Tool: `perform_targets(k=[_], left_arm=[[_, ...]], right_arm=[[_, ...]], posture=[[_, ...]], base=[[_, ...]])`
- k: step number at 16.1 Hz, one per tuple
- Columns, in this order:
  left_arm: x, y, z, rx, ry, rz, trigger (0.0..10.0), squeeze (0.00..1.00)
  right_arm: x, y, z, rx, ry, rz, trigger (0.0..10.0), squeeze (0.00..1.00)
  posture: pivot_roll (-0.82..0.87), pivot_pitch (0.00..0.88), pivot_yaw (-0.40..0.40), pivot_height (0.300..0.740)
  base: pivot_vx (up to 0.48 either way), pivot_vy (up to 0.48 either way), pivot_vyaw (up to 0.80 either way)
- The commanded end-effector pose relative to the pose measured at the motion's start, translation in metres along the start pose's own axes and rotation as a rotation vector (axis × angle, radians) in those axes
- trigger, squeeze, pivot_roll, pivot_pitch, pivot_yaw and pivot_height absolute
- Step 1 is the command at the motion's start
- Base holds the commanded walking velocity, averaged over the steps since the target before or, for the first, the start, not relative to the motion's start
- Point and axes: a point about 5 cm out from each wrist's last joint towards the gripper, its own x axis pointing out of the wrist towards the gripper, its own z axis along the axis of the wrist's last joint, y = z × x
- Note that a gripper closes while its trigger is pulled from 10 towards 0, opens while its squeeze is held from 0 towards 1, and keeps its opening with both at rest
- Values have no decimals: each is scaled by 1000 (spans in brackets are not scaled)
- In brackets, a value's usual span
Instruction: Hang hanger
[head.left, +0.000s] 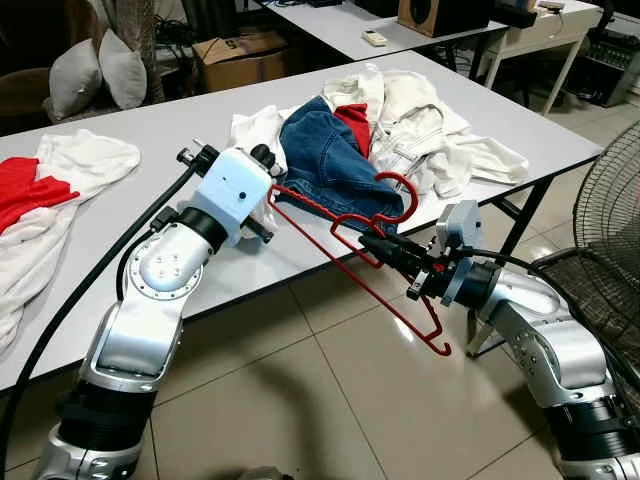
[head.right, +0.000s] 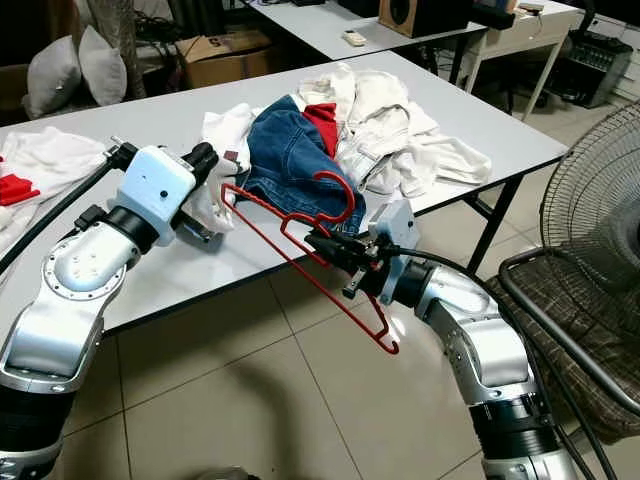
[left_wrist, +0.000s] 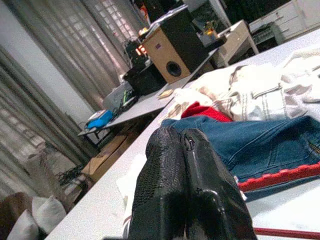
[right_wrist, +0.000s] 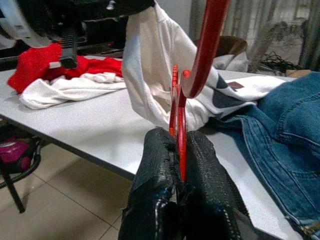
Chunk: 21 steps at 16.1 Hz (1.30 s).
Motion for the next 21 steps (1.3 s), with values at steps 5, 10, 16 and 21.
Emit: perform_targets(k=[5,10,16,21], left_arm=[[2,22,-16,57,83,87,0,0],[6,14,-10,50,40,44,0,0],[-2,28,-31,89,140,115,0,0],[-1,28,-31,88,137,118,0,0]], right_arm=[[-13,9,7,-18,-21,41,10000,0],[-10,9,8,-13,-28,40,10000,0],[-16,7,9,-17,-18,28,10000,0],[-22,9,11,-14,-13,33,10000,0]], posture=[[-54,0,40,740],[-55,0,44,740],[-52,0,36,740],[-61,0,39,740]], base=[[0,0,0],[0,0,0],[0,0,0],[0,0,0]])
